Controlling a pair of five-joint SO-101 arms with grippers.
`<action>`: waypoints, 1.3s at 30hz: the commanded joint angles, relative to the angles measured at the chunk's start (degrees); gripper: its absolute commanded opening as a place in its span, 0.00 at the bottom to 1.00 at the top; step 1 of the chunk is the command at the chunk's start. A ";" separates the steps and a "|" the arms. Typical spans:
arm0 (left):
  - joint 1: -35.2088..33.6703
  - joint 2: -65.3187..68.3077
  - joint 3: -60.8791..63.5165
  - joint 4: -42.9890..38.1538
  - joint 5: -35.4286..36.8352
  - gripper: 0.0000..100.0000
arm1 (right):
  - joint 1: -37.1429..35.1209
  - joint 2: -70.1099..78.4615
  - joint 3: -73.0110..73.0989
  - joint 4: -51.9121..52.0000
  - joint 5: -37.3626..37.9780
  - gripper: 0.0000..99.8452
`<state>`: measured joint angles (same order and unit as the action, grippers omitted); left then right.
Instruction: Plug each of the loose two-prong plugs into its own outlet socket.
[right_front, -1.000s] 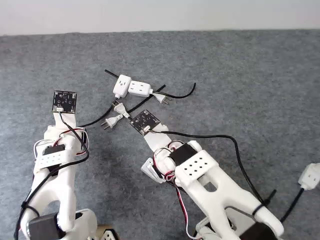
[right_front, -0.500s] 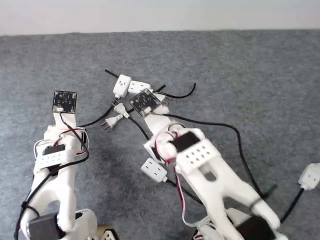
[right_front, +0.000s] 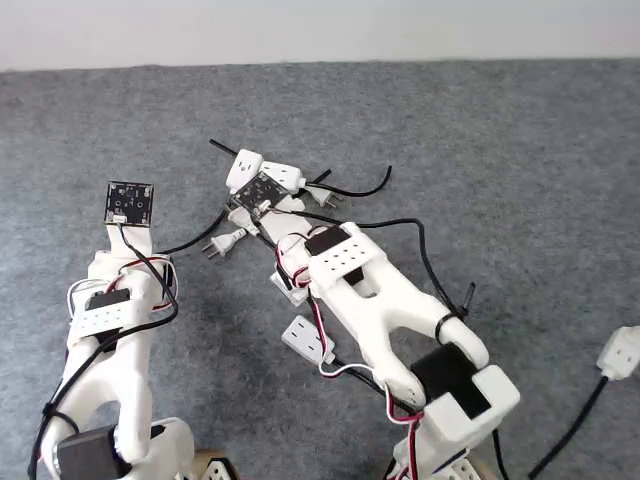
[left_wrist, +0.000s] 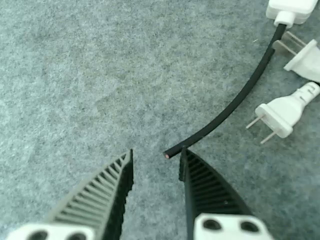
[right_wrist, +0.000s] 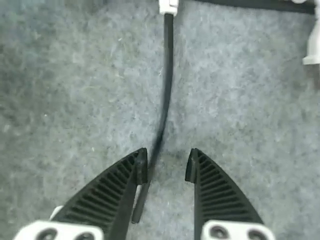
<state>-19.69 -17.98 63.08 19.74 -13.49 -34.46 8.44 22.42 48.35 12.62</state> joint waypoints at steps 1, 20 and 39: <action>0.00 -0.18 -3.30 -1.23 0.09 0.14 | -0.22 -0.40 -3.60 -0.92 0.70 0.14; 0.00 -0.18 -3.30 -1.23 0.09 0.14 | 2.86 -0.92 -0.53 0.92 0.35 0.01; 0.00 0.00 -3.38 -1.32 0.09 0.14 | 19.91 -40.22 -15.91 41.45 9.49 0.01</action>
<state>-19.69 -17.80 63.08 19.74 -13.58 -18.20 -27.52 14.59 80.18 18.24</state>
